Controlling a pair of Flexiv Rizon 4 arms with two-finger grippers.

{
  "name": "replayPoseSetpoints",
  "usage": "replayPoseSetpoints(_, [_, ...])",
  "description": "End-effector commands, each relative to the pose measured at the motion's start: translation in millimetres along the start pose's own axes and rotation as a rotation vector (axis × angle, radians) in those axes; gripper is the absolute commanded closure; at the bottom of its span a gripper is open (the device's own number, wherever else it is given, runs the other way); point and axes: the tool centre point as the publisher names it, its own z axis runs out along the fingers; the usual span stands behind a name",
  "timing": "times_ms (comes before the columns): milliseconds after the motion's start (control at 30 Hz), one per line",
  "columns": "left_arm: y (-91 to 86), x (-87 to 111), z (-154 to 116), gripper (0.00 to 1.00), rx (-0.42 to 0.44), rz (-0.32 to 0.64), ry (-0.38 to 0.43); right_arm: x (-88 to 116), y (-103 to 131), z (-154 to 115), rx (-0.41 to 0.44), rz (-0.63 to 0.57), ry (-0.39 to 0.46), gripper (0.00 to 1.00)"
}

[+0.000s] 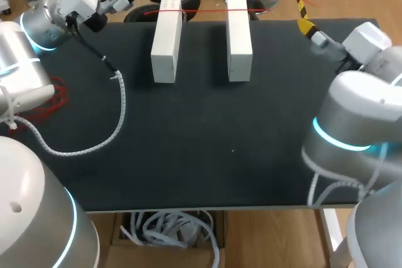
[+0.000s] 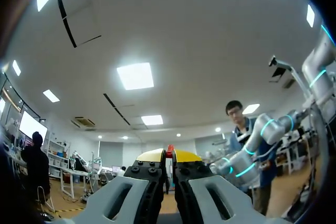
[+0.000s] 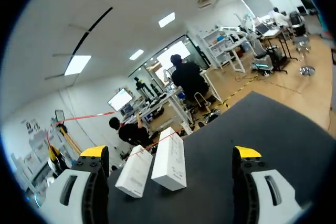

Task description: Grab the tape and strap the tape.

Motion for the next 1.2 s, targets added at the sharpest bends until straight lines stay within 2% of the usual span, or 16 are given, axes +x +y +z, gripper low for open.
replayPoseSetpoints(33, [0.4, -0.8, -0.7, 1.00, 0.002, -0.001, 0.002, 14.3, -9.7, -6.3, -0.465, 0.138, -0.045, 0.00])
replayPoseSetpoints(233, [0.4, -0.8, -0.7, 1.00, 0.002, -0.001, 0.002, 26.1, -12.0, -18.1, -0.530, 0.294, -0.012, 0.00])
replayPoseSetpoints(367, [0.4, -0.8, -0.7, 1.00, 0.002, -0.001, 0.002, 30.8, -17.7, -27.0, -0.528, 0.425, -0.022, 0.00])
replayPoseSetpoints(533, [0.4, -0.8, -0.7, 1.00, 0.002, -0.001, 0.002, 37.4, -30.3, -34.5, -0.495, 0.632, -0.016, 0.00])
replayPoseSetpoints(733, [0.4, -0.8, -0.7, 1.00, 0.002, -0.001, 0.002, 47.6, -43.4, -39.4, -0.394, 0.891, 0.035, 0.00])
replayPoseSetpoints(933, [0.4, -0.8, -0.7, 1.00, 0.002, -0.001, 0.002, 59.8, -42.7, -43.1, -0.344, 1.004, 0.059, 0.00])
replayPoseSetpoints(1200, [0.4, -0.8, -0.7, 1.00, 0.002, -0.001, 0.002, 72.6, -26.9, -44.4, -0.321, 1.110, 0.091, 0.00])
